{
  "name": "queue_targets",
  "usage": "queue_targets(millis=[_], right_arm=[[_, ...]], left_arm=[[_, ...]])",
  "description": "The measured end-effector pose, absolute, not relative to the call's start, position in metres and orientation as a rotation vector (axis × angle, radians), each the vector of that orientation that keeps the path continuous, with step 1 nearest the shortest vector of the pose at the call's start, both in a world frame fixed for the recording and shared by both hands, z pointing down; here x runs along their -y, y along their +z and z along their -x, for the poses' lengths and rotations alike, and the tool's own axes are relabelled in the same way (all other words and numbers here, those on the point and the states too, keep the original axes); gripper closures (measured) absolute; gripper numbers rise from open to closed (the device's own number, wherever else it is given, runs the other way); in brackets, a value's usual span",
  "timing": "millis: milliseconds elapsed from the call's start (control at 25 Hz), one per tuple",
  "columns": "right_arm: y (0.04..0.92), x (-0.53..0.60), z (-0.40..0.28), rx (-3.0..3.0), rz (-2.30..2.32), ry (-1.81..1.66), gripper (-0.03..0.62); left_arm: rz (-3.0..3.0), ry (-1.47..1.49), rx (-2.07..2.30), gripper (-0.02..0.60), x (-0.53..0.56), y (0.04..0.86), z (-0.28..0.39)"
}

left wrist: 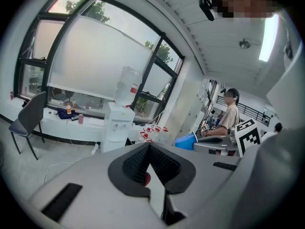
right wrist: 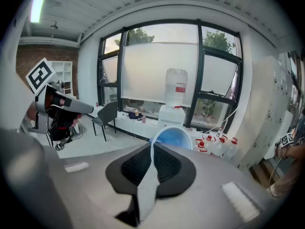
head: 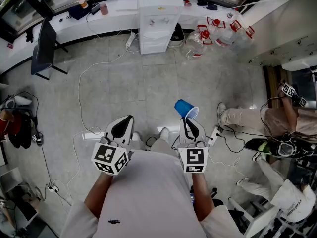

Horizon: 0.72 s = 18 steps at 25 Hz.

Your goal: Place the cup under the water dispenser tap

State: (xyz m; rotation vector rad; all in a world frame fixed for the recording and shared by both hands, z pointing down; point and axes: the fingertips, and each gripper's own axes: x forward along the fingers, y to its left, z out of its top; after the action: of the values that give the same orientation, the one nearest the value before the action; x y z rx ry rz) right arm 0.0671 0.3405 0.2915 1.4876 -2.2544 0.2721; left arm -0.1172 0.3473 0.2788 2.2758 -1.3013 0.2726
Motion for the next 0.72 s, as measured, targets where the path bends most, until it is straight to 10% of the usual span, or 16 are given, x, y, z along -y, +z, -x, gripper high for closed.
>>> queue_targets(millis=[720], right_arm=[[0.246, -0.346, -0.134, 2.463, -1.435, 0.190, 0.568]], left_arm=[[-2.305, 0.267, 1.383, 0.580, -0.367, 0.249, 0.022]])
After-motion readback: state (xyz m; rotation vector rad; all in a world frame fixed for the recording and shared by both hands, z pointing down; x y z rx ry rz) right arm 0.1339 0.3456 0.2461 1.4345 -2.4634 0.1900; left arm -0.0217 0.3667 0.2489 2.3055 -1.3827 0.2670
